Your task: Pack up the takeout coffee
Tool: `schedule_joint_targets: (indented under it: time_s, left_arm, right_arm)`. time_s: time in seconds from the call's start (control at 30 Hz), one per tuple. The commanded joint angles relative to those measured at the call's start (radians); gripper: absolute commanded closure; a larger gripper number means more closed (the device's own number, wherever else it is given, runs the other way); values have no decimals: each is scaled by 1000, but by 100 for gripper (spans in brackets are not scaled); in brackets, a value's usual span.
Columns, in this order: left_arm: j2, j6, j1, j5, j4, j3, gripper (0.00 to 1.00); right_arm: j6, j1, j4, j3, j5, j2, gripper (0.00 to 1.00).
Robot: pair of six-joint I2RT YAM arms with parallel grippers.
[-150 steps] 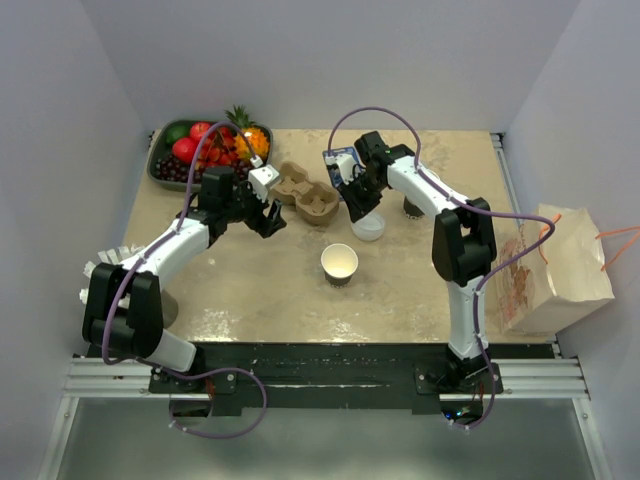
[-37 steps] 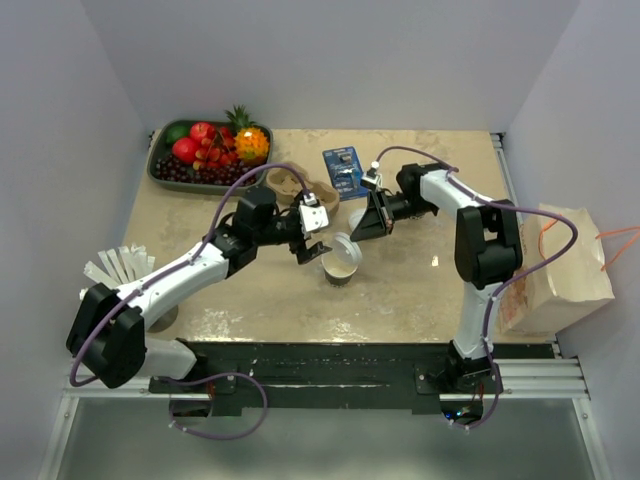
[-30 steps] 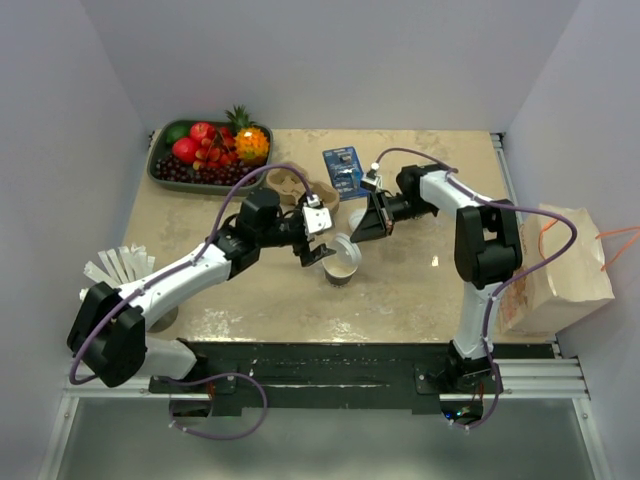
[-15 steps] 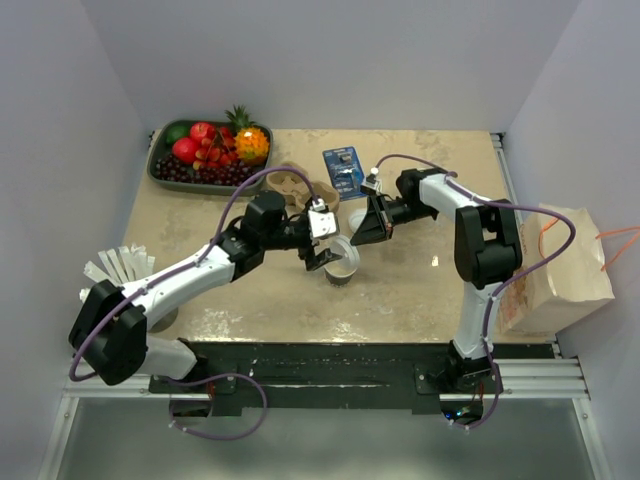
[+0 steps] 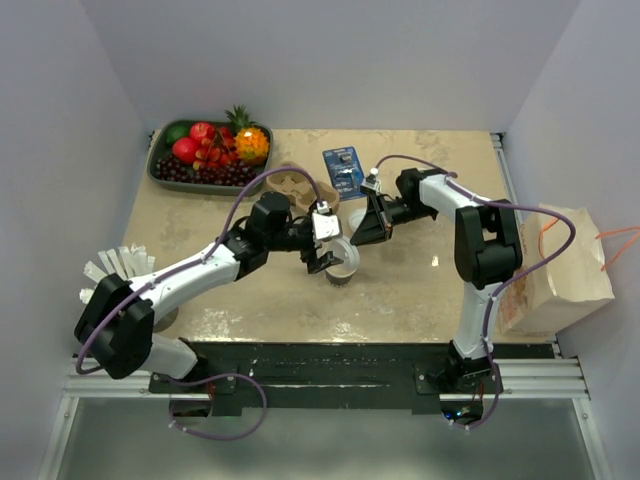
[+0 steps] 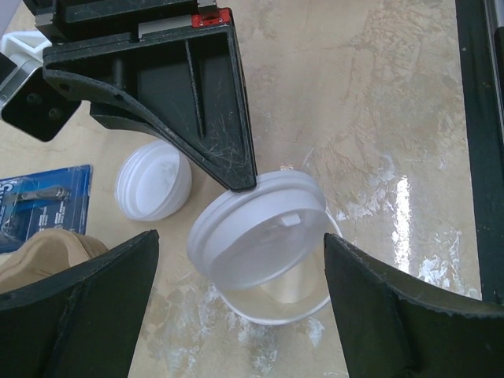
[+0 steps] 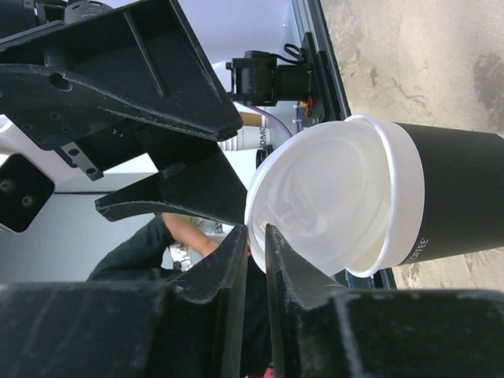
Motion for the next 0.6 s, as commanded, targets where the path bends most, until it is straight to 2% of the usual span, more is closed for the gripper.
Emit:
schedule_joint_targets:
  time_s: [0.0,0.17,0.57]
  left_arm:
    - [19,15,-9,27,45,16,11]
    - [33,12,-10,43,42,27,11]
    - [57,12,-10,26,48,55,12]
  right_arm:
    - [16,1,18,4,4,-55,78]
    - [42,-2,37,4,11,-47,72]
    - [-1,-7,9,20,30,-44,69]
